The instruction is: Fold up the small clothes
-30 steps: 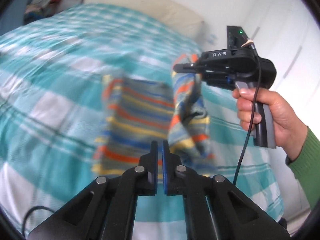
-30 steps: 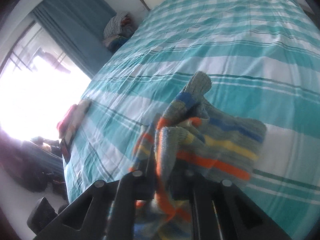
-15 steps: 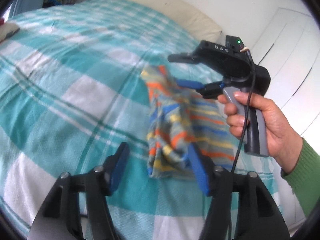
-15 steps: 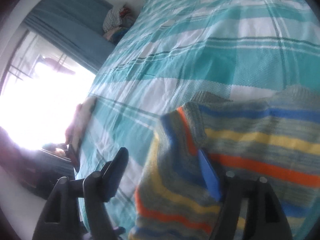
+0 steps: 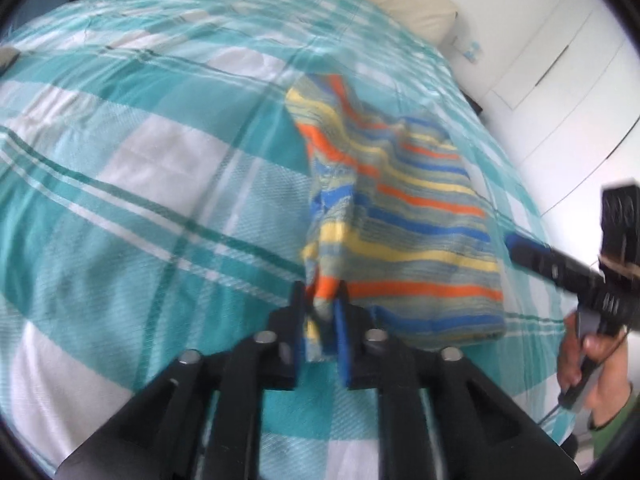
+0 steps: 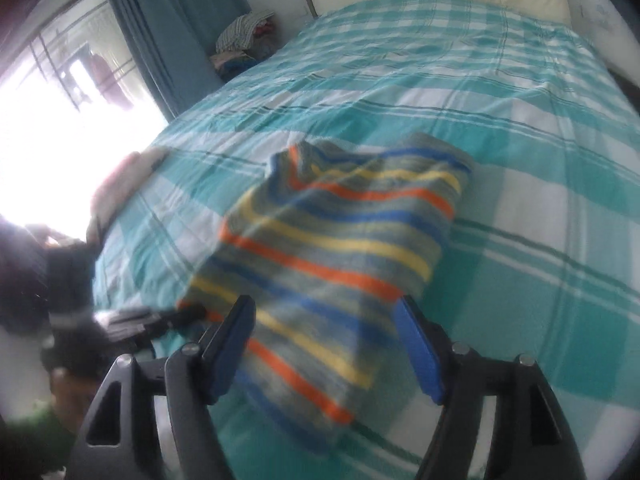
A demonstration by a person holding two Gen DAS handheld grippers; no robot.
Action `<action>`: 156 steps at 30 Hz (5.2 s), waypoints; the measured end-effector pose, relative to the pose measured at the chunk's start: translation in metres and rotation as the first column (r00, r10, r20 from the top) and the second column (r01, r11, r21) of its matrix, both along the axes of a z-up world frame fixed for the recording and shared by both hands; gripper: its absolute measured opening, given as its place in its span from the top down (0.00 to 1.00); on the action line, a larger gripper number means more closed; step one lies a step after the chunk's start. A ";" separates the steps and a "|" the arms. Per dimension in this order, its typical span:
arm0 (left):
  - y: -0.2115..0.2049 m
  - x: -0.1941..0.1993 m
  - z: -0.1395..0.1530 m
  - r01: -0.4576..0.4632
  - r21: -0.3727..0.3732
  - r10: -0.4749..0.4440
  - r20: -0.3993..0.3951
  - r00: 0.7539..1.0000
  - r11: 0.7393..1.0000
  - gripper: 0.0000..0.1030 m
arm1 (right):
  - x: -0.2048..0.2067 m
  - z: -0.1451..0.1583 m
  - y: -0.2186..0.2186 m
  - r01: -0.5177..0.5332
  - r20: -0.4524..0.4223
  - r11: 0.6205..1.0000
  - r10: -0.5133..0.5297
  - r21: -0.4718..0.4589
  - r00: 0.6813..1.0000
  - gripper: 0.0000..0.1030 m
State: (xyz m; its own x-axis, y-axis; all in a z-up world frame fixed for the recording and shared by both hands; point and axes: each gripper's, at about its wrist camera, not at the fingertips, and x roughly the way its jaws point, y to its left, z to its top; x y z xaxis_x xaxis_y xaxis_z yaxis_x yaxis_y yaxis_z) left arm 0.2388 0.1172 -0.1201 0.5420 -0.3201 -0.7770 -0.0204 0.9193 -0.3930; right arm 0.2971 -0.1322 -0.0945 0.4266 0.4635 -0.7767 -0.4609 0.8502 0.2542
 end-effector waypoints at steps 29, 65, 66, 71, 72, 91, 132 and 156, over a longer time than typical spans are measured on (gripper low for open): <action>0.002 -0.054 0.046 -0.081 0.208 0.061 0.099 0.993 0.975 0.06 | -0.154 -0.034 -0.086 0.418 0.246 0.897 -0.376 -0.146 0.893 0.06; 0.001 -0.057 0.014 -0.064 0.205 0.055 0.050 0.997 0.977 0.06 | -0.154 -0.056 -0.086 0.419 0.210 0.894 -0.384 -0.159 0.899 0.00; 0.001 -0.058 0.014 -0.064 0.205 0.055 0.051 0.997 0.977 0.06 | -0.154 -0.056 -0.086 0.419 0.210 0.894 -0.384 -0.159 0.899 0.00; 0.003 -0.058 0.014 -0.069 0.200 0.060 0.054 0.997 0.977 0.06 | -0.154 -0.056 -0.086 0.419 0.210 0.894 -0.384 -0.159 0.899 0.00; 0.003 -0.057 0.015 -0.070 0.198 0.061 0.054 0.997 0.978 0.06 | -0.154 -0.056 -0.086 0.419 0.210 0.894 -0.384 -0.158 0.899 0.00; 0.000 -0.053 0.012 -0.052 0.208 0.047 0.031 0.998 0.977 0.06 | -0.154 -0.056 -0.086 0.419 0.210 0.894 -0.385 -0.156 0.899 0.00; -0.048 0.128 -0.023 0.215 0.092 -0.198 -0.163 0.966 0.972 0.83 | 0.101 -0.065 0.045 0.168 -0.209 0.984 -0.152 0.060 0.966 0.68; -0.041 0.063 0.078 0.003 0.354 -0.079 0.201 0.976 0.935 0.87 | 0.036 0.049 0.095 0.016 0.237 1.000 -0.019 0.016 0.971 0.78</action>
State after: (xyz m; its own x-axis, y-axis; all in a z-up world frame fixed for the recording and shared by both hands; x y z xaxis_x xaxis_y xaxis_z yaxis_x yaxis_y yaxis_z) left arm 0.3021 0.0764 -0.0425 0.6963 -0.0746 -0.7139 0.0680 0.9970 -0.0378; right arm 0.3327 -0.0369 -0.0457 0.6062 0.4645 -0.6455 -0.4946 0.8558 0.1514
